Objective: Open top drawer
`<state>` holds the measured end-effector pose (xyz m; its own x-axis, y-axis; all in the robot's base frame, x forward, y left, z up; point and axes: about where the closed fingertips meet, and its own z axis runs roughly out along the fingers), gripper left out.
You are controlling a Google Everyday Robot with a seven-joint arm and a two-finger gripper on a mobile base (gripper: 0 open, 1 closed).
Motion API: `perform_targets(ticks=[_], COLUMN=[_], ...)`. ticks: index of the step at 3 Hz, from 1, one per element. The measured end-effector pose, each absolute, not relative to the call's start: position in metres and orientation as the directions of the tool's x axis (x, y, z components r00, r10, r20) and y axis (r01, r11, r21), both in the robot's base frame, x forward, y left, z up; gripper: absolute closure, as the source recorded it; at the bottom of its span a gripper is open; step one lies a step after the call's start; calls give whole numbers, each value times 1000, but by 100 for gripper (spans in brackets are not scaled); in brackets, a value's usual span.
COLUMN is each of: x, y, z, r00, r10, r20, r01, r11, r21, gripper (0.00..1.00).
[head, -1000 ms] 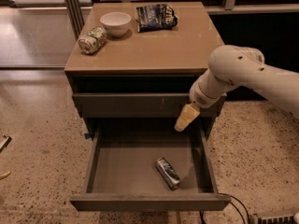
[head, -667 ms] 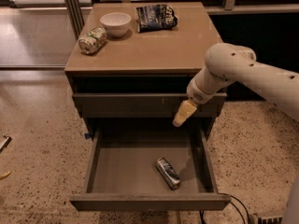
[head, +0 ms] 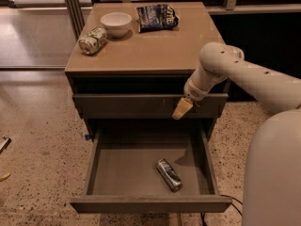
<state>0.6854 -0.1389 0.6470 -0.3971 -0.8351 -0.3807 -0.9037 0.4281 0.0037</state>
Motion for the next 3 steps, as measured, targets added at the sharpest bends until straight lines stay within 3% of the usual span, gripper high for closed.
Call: perform_targets(ticks=[1, 3], x=[685, 666], y=[-139, -150], z=[652, 659], r00=[-397, -400], r10=[-835, -836], r20=[-381, -375], r01=[-904, -903], r11=[428, 430], r21=[4, 3], gripper=[48, 46])
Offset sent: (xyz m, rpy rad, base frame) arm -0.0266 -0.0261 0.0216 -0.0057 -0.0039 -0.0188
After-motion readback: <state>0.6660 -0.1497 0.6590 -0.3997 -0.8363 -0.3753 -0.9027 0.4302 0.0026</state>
